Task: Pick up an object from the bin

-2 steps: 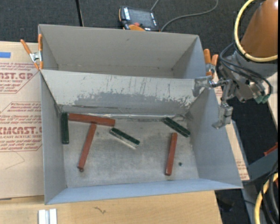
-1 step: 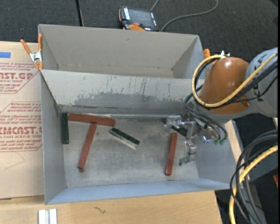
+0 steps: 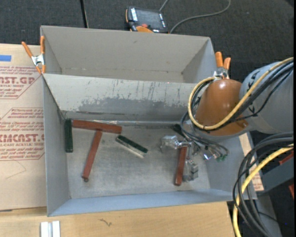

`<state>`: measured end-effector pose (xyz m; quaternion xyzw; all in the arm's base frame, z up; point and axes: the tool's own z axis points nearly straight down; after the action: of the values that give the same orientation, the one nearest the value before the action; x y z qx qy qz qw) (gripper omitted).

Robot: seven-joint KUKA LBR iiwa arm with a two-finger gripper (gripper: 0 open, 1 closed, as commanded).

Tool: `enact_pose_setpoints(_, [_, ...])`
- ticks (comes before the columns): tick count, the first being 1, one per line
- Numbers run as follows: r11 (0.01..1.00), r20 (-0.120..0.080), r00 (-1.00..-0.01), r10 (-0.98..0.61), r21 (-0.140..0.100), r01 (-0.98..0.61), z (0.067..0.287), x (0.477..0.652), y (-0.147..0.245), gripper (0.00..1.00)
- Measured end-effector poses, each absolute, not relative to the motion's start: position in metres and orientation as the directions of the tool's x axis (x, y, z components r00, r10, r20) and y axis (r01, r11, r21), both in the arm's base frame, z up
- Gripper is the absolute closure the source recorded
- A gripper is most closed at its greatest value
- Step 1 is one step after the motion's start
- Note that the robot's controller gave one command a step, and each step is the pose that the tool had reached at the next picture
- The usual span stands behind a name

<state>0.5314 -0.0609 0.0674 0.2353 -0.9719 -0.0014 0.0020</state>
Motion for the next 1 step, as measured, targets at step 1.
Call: enact_pose_setpoints(1, [0.890,0.000,-0.890,-0.457,0.001,-0.457,0.0697,0.5327,-0.0614,1.00])
